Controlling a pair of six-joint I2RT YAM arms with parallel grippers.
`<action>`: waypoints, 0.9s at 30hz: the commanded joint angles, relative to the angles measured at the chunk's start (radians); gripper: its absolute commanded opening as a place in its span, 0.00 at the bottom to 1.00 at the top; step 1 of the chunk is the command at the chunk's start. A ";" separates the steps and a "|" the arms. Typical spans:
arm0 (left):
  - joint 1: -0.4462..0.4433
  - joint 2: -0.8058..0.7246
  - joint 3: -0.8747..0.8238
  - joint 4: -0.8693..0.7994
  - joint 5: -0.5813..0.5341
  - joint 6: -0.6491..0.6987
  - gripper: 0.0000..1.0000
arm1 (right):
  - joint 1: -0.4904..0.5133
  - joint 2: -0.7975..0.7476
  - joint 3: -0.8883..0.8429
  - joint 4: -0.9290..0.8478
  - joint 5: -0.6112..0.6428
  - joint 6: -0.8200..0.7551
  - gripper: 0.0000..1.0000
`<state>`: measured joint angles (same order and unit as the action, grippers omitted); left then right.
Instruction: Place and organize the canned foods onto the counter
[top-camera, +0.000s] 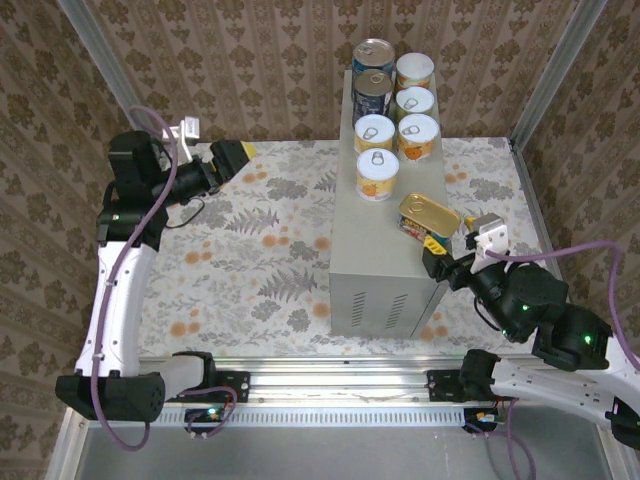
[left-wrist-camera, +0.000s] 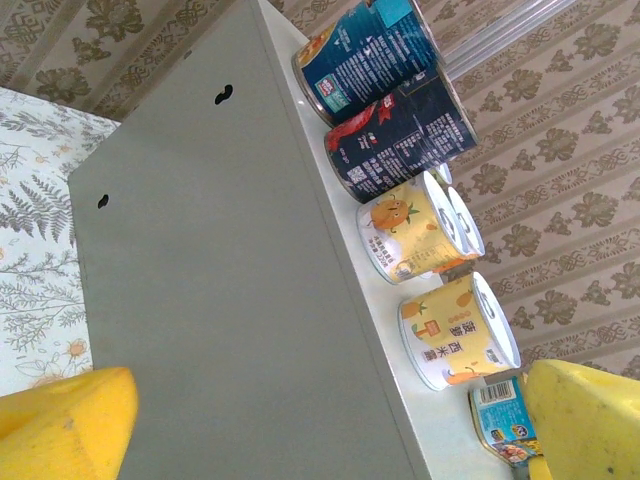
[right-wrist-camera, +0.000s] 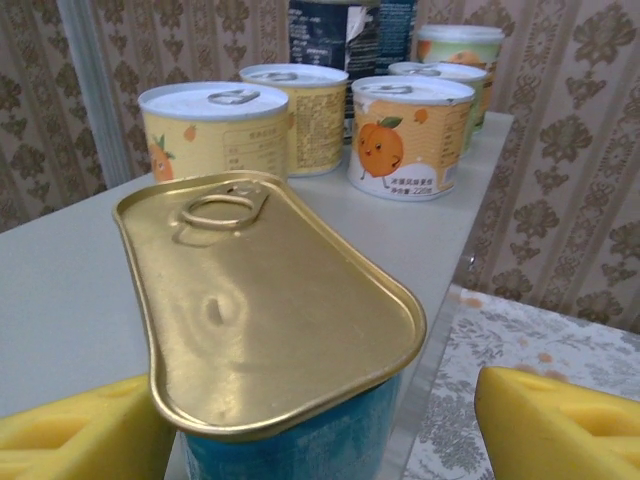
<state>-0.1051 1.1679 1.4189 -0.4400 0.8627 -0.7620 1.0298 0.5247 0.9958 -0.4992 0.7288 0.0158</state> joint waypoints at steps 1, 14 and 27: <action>-0.005 0.003 0.018 0.030 -0.004 0.035 1.00 | -0.031 0.021 0.020 0.094 0.057 -0.059 0.80; -0.005 0.009 0.025 0.007 -0.012 0.055 1.00 | -0.401 0.183 0.084 0.119 -0.241 0.012 0.92; -0.003 0.011 0.015 0.012 -0.013 0.058 1.00 | -0.484 0.205 0.121 0.108 -0.405 -0.049 0.97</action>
<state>-0.1051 1.1812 1.4189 -0.4408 0.8513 -0.7361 0.5495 0.7536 1.0790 -0.4065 0.3847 0.0055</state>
